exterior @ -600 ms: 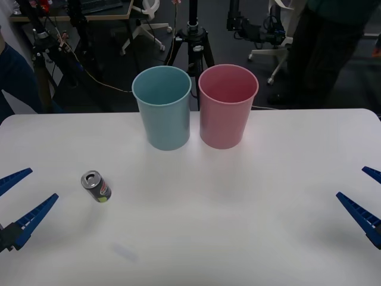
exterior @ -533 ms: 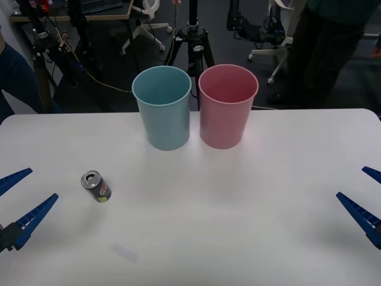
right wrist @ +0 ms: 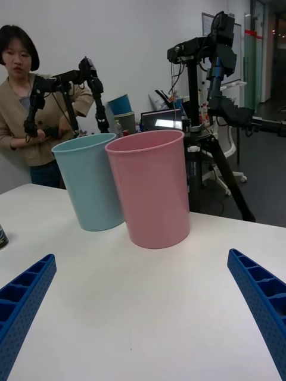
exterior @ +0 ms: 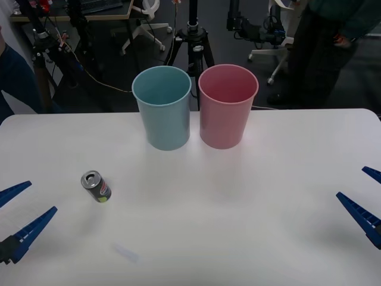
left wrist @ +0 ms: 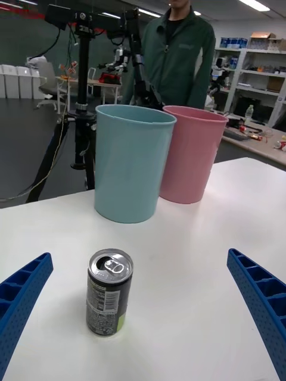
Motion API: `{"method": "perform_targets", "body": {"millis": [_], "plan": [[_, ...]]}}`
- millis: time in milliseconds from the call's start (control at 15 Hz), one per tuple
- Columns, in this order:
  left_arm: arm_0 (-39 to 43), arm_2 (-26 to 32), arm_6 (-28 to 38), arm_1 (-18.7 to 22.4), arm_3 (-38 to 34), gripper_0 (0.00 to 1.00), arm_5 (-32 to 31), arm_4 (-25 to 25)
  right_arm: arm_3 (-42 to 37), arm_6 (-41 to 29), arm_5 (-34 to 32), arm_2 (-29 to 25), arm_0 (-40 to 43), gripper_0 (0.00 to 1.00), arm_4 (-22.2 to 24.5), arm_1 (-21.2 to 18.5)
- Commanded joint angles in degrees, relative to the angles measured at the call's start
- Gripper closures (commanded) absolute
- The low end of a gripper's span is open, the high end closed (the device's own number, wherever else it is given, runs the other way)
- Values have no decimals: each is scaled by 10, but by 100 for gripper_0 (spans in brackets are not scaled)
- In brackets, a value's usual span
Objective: Grasp the object on the table and drop it into the matching bin: aluminum can to the light blue bin, PET bottle to the pink bin.
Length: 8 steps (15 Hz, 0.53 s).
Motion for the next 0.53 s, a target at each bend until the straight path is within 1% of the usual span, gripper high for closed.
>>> {"method": "perform_targets", "body": {"millis": [67,267,533], "plan": [[0,-15,-65,1,20,0,13,12,0,0,0,0,0,0,0,0],[-13,-62,-123,15,77,0,22,37,0,0,0,0,0,0,0,0],[-46,-101,-218,28,156,0,22,43,0,0,0,0,0,0,0,0]]}}
